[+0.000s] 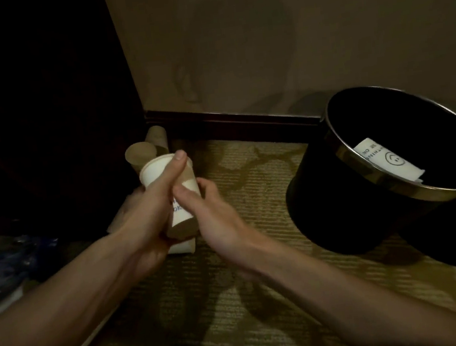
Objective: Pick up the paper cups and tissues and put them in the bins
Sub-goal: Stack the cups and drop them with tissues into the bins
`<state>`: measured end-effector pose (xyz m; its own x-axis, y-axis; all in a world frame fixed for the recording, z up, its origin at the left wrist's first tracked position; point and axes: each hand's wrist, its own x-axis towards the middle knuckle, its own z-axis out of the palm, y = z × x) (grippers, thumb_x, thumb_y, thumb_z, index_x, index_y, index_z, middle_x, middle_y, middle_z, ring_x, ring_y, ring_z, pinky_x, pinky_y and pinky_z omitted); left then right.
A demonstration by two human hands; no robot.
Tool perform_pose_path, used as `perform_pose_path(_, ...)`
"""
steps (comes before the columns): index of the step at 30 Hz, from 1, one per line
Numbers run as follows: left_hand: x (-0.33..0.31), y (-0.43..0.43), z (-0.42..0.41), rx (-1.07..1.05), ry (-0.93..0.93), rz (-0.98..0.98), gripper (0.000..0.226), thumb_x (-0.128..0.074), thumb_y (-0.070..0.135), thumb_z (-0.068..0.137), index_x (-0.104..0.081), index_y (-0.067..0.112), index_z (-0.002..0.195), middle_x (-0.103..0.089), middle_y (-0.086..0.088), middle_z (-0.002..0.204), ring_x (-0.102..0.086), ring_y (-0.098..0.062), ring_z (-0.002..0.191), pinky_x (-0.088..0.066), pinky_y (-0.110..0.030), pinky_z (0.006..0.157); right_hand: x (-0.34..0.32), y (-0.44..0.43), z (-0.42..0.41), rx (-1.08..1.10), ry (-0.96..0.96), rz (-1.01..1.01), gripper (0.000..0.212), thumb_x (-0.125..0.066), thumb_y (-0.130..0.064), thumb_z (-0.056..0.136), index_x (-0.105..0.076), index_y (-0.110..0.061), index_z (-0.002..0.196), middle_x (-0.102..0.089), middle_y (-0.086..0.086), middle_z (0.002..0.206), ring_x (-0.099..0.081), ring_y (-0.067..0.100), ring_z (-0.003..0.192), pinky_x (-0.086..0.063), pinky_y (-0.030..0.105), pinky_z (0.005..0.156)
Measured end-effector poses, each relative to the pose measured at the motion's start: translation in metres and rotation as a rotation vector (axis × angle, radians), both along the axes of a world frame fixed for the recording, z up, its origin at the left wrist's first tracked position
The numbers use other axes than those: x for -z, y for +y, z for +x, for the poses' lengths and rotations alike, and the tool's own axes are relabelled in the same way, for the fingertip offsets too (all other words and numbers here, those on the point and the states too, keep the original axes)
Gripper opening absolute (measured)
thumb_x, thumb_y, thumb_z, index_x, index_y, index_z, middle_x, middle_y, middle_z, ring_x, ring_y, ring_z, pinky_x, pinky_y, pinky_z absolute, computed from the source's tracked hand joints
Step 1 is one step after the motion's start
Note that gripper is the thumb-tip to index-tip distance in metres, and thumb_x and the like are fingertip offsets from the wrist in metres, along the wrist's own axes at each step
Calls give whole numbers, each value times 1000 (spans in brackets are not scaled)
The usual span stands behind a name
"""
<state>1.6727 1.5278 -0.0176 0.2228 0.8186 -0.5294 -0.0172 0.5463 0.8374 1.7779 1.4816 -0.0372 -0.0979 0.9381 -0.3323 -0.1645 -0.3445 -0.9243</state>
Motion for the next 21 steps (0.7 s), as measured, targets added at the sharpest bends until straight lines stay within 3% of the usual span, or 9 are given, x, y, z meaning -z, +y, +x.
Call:
perform_pose_path(2,10,-13,-10,-1,-25,-85,74,-79,53,59,-60,17,120,-75,-12,98,-74,-25,86,-61,-42,67,14,-6,-6,-49,-78,-17,57,-45,-49,97,-21,-35,146,-58,-7,114,-62,5,94,-52,12,63)
perform_pose_path(4,23,-26,-22,-17,-52,-161,65,-78,43,65,-61,14,120,-74,-13,101,-73,-26,91,-60,-44,77,27,-11,-12,-110,-178,-72,59,-45,-50,97,-23,-30,148,-55,0,125,-61,10,100,-51,13,65)
perform_pose_path(7,43,-38,-46,-79,22,-243,70,-81,40,61,-60,10,121,-74,-15,102,-72,-31,92,-58,-51,82,49,-15,-17,-284,-393,-110,54,-44,-59,94,-40,-35,141,-47,1,135,-54,16,115,-52,29,90)
perform_pose_path(9,54,-41,-62,-128,88,-276,73,-86,40,59,-58,14,122,-73,-15,102,-72,-32,90,-59,-51,75,64,-9,-14,-329,-593,-54,49,-45,-61,92,-47,-37,135,-43,-5,133,-43,15,123,-43,37,101)
perform_pose_path(12,64,-41,-82,-207,209,-263,64,-88,42,58,-60,18,110,-73,-14,92,-72,-29,79,-58,-40,57,81,12,-13,-190,-824,67,50,-52,-57,90,-44,-35,134,-41,-5,134,-38,13,122,-35,29,90)
perform_pose_path(14,66,-41,-91,-250,245,-258,59,-88,45,52,-61,20,97,-72,-12,82,-71,-27,71,-57,-39,53,96,28,-15,-155,-936,116,55,-58,-51,89,-41,-31,137,-41,-2,137,-38,17,125,-36,31,92)
perform_pose_path(17,64,-45,-103,-284,260,-253,74,-86,51,28,-59,21,89,-73,-11,76,-72,-29,65,-58,-45,54,119,45,-19,-243,-982,103,74,-66,-49,84,-30,-28,145,-35,2,145,-37,25,132,-36,42,103)
perform_pose_path(21,68,-56,-117,-276,216,-252,89,-87,54,23,-59,21,100,-75,-14,86,-74,-30,75,-58,-58,65,140,57,-25,-276,-1013,118,76,-72,-40,81,-31,-28,143,-39,5,140,-42,27,127,-39,38,96)
